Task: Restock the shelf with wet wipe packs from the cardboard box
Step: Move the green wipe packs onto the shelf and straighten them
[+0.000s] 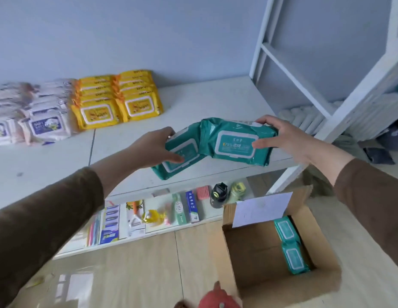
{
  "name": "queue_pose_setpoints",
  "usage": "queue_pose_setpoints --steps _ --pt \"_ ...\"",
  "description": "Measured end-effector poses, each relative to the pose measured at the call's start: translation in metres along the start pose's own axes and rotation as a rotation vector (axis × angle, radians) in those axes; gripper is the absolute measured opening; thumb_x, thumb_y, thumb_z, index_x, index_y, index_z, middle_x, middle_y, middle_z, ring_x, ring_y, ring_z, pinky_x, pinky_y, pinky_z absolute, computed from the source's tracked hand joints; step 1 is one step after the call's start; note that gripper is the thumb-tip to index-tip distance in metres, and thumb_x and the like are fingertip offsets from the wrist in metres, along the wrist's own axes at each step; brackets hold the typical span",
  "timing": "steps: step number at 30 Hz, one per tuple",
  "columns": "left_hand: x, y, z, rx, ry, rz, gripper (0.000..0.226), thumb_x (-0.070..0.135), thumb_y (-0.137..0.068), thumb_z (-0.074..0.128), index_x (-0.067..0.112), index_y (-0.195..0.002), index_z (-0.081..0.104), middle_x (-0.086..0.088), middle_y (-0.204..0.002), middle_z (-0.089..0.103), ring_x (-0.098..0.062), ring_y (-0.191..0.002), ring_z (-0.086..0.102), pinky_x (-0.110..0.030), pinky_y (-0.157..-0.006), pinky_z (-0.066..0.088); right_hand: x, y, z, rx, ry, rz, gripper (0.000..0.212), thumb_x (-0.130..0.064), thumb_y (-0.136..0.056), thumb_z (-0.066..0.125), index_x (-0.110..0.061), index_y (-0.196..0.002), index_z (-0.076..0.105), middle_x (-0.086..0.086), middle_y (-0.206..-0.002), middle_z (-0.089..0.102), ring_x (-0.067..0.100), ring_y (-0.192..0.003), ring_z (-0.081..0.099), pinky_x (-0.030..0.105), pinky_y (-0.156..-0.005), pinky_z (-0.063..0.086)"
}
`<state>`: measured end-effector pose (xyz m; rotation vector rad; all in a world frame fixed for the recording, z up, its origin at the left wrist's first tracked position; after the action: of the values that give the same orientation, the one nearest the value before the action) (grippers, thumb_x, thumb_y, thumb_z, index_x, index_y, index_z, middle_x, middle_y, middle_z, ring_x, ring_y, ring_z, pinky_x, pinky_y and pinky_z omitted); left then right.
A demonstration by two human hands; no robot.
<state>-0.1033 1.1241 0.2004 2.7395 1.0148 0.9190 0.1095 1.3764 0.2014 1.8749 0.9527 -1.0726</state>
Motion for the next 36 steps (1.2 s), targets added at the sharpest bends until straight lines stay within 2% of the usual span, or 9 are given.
queue_pose_setpoints --steps 3,7,12,17,21,25,26,30,36 --pt "-0.005 -0.038 -0.025 0.027 -0.021 0.014 0.043 0.035 -0.070 0.085 0.022 -0.102 0.058 0.003 -0.093 0.065 -0.020 -0.086 0.062 -0.029 -0.063 0.046 -0.008 -0.035 -0.006 0.114 -0.159 -0.002 0.058 -0.015 -0.063 0.085 -0.014 -0.115 0.060 0.012 -0.118 0.069 0.029 -0.113 0.065 0.041 -0.098 0.055" --pt "-0.002 -0.099 -0.052 0.025 -0.058 0.036 0.040 0.030 -0.070 0.085 0.021 -0.101 0.061 0.001 -0.093 0.068 -0.020 -0.082 0.063 -0.024 -0.056 0.044 -0.012 -0.087 -0.020 0.212 -0.327 -0.040 0.074 -0.034 -0.038 0.097 -0.024 -0.104 0.066 0.000 -0.105 0.073 0.022 -0.100 0.069 0.034 -0.091 0.056" --pt "0.005 -0.188 -0.087 0.076 -0.197 0.016 0.046 0.037 -0.071 0.083 0.021 -0.109 0.062 -0.001 -0.101 0.067 -0.027 -0.094 0.062 -0.034 -0.080 0.053 -0.015 -0.163 -0.038 0.233 -0.485 -0.079 0.057 -0.023 -0.050 0.089 -0.021 -0.102 0.065 -0.001 -0.106 0.074 0.017 -0.098 0.071 0.034 -0.092 0.055" --pt "0.001 -0.271 -0.115 0.103 -0.269 -0.009 0.045 0.039 -0.072 0.082 0.021 -0.108 0.062 -0.001 -0.104 0.067 -0.027 -0.097 0.060 -0.039 -0.085 0.051 -0.015 -0.237 -0.063 0.257 -0.488 -0.083 0.044 -0.011 -0.064 0.082 -0.018 -0.104 0.064 0.003 -0.109 0.072 0.019 -0.100 0.070 0.030 -0.087 0.057" --pt "-0.011 -0.319 -0.124 0.102 -0.346 -0.033 0.046 0.038 -0.075 0.080 0.022 -0.113 0.059 -0.001 -0.109 0.066 -0.027 -0.104 0.057 -0.041 -0.087 0.049 -0.006 -0.293 -0.079 0.271 -0.429 -0.037 0.051 -0.008 -0.072 0.081 -0.012 -0.119 0.062 0.008 -0.118 0.067 0.021 -0.104 0.067 0.033 -0.090 0.057" --pt "-0.031 -0.348 -0.119 0.085 -0.349 -0.063 0.050 0.035 -0.076 0.080 0.020 -0.119 0.059 -0.002 -0.115 0.067 -0.028 -0.108 0.058 -0.041 -0.087 0.048 0.005 -0.337 -0.082 0.257 -0.378 -0.009 0.078 -0.035 -0.044 0.094 -0.017 -0.115 0.066 0.006 -0.115 0.068 0.017 -0.101 0.068 0.029 -0.087 0.057" --pt "-0.036 -0.353 -0.117 0.085 -0.349 -0.068 0.052 0.035 -0.076 0.080 0.020 -0.122 0.058 -0.002 -0.118 0.067 -0.029 -0.109 0.058 -0.042 -0.088 0.049 0.007 -0.346 -0.083 0.252 -0.374 -0.005 0.077 -0.036 -0.042 0.094 -0.018 -0.111 0.067 0.004 -0.113 0.069 0.015 -0.098 0.069 0.026 -0.083 0.057" --pt "-0.050 -0.368 -0.115 0.066 -0.328 -0.075 0.057 0.033 -0.078 0.080 0.021 -0.128 0.055 -0.002 -0.126 0.065 -0.030 -0.114 0.058 -0.041 -0.086 0.049 0.006 -0.380 -0.083 0.206 -0.294 0.008 0.041 -0.010 -0.071 0.084 -0.022 -0.104 0.064 -0.002 -0.102 0.069 0.008 -0.086 0.069 0.019 -0.071 0.055" --pt "-0.070 -0.381 -0.116 0.052 -0.191 -0.056 0.056 0.024 -0.084 0.075 0.026 -0.131 0.047 -0.001 -0.132 0.060 -0.030 -0.113 0.059 -0.039 -0.080 0.054 0.012 -0.423 -0.071 0.206 -0.246 0.030 0.039 -0.002 -0.085 0.074 -0.010 -0.119 0.058 0.002 -0.105 0.068 0.016 -0.091 0.068 0.021 -0.067 0.057"
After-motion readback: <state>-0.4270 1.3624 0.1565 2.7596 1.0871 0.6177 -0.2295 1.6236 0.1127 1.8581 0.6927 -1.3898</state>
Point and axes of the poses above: each hand's wrist, its own y-axis away from the middle knuckle, its own z-axis out of the palm, x = y × z, the point moved 4 cm from there along -y, towards the middle knuckle
